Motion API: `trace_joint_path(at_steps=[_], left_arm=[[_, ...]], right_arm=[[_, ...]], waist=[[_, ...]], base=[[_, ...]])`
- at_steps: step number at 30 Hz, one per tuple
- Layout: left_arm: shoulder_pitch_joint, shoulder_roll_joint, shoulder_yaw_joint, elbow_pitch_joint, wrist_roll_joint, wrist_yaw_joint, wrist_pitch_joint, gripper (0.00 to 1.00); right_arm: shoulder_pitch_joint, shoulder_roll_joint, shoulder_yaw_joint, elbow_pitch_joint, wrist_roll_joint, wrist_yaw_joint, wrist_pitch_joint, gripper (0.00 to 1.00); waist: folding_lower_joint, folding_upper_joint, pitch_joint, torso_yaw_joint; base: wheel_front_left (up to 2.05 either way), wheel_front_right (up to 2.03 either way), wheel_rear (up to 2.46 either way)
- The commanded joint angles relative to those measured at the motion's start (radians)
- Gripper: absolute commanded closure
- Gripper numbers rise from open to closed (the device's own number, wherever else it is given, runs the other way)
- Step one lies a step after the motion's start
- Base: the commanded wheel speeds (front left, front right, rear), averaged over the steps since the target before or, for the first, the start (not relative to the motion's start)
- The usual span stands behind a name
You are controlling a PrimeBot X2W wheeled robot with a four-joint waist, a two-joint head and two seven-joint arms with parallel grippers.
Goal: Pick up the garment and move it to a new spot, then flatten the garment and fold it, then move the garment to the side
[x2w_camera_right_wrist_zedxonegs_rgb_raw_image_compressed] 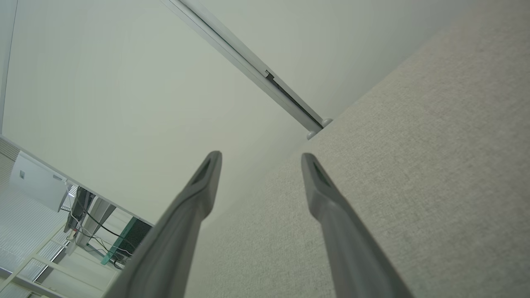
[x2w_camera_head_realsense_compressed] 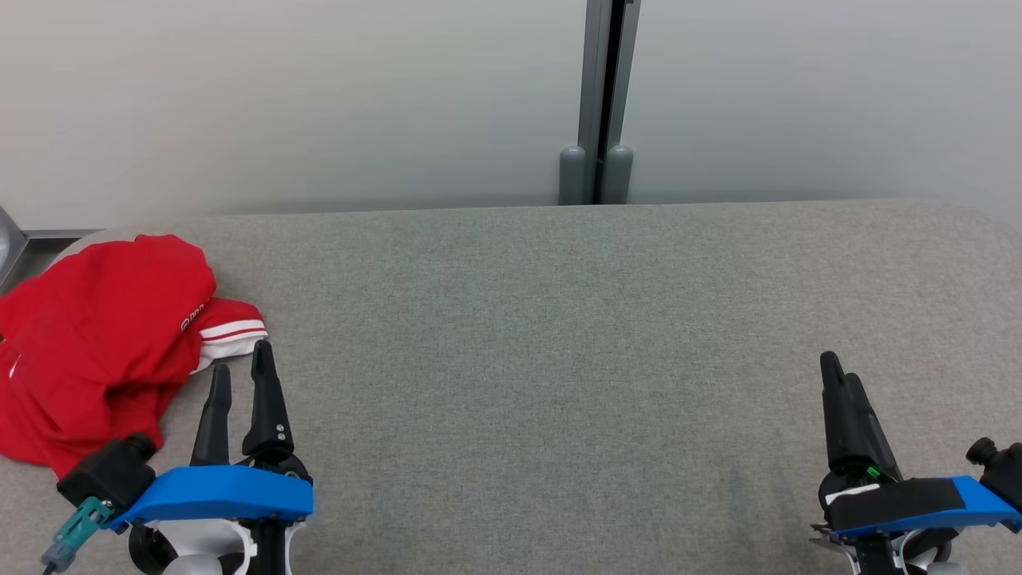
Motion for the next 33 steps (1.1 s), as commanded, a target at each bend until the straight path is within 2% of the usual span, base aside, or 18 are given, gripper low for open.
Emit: trace_joint_path(at_steps=[1, 15, 33], left_arm=[[-0.023, 0.008, -0.004, -0.012, 0.036, 0.004, -0.012, 0.0], [-0.014, 0.013, -0.029, 0.013, 0.228, 0.011, -0.054, 0.0], [-0.025, 0.025, -0.052, 0.044, 0.41, 0.034, -0.097, 0.0]], right_arm=[[-0.008, -0.008, 0.003, -0.017, -0.032, 0.003, -0.011, 0.0], [0.01, -0.009, 0.018, -0.026, -0.204, 0.003, -0.053, 0.0], [0.012, -0.011, 0.029, -0.023, -0.402, 0.003, -0.097, 0.0]], waist=[[0.0, 0.0, 0.0, 0.001], [0.0, 0.0, -0.004, 0.005], [0.0, 0.0, -0.003, 0.012]], base=[[0.0, 0.0, 0.0], [0.0, 0.0, 0.0], [0.0, 0.0, 0.0]])
